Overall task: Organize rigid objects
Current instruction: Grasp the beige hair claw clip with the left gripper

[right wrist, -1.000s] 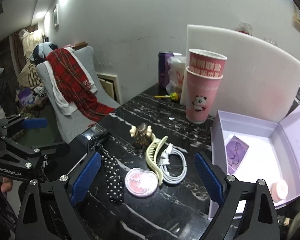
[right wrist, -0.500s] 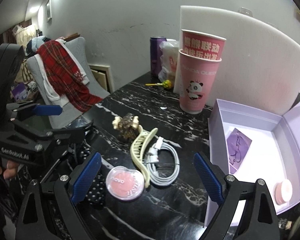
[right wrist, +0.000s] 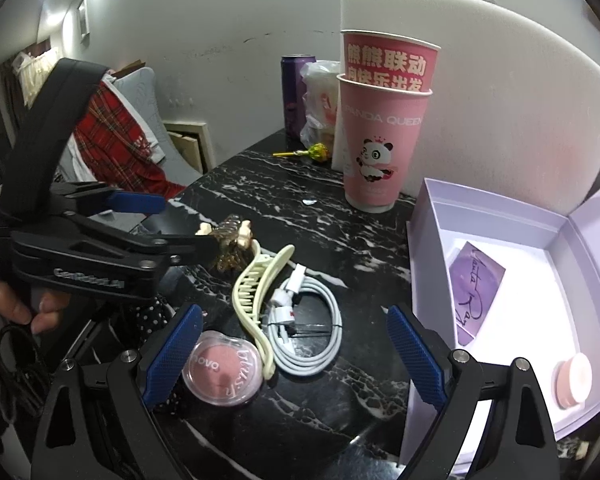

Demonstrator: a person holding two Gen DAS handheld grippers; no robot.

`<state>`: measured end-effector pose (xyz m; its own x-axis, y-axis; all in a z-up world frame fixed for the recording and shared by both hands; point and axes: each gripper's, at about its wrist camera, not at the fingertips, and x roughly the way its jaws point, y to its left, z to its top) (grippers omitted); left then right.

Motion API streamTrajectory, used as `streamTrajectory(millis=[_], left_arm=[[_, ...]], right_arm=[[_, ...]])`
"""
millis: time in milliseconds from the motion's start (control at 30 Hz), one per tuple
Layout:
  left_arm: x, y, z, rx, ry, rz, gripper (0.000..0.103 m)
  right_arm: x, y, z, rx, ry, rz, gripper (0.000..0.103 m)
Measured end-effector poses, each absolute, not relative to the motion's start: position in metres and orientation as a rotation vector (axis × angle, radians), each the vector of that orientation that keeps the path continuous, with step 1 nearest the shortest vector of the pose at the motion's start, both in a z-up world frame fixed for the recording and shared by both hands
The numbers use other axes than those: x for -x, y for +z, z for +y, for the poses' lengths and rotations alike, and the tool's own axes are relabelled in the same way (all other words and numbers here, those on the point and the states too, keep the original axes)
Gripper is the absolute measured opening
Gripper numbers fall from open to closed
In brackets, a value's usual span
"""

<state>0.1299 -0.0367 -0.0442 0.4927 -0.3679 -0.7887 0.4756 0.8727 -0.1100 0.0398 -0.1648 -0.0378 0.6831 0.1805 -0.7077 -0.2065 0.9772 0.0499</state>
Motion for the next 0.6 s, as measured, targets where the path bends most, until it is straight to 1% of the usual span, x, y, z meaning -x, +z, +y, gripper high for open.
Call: streamTrajectory(millis=[33,167,233,267,433,467,600], left_arm=[[-0.131,-0.045,-0.037,-0.121,-0.524,0.927,0.088],[-0.14,-0.052,-0.043,-0.094,-0.56,0.96,0.078],[-0.144,-0.056,-0.044,-0.079,-0.565,0.976,0.068],[-0.146,-0.059,-0.045,-0.073,-0.565,0.989,0.06],[-0.151,-0.068,-0.045,-0.041,-0.574,1.016,0.039],[-0.151,-0.068,-0.046,-0.043,-0.576,1.022,0.032],[-0.147,-0.067,-0.045,-0.055,-0.568,1.016,0.032]], right_arm=[[-0.04,-0.038,-0.165,0.033,0.218,0.79,0.095],[-0.044,-0.04,-0.165,0.022,0.219,0.798,0.095],[-0.044,-0.041,-0.165,0.019,0.219,0.802,0.095],[-0.045,-0.041,-0.165,0.019,0.218,0.803,0.095],[-0.044,-0.039,-0.166,0.018,0.213,0.805,0.095],[-0.044,-0.039,-0.166,0.016,0.213,0.805,0.095],[-0.042,-0.038,-0.165,0.018,0.219,0.806,0.095]])
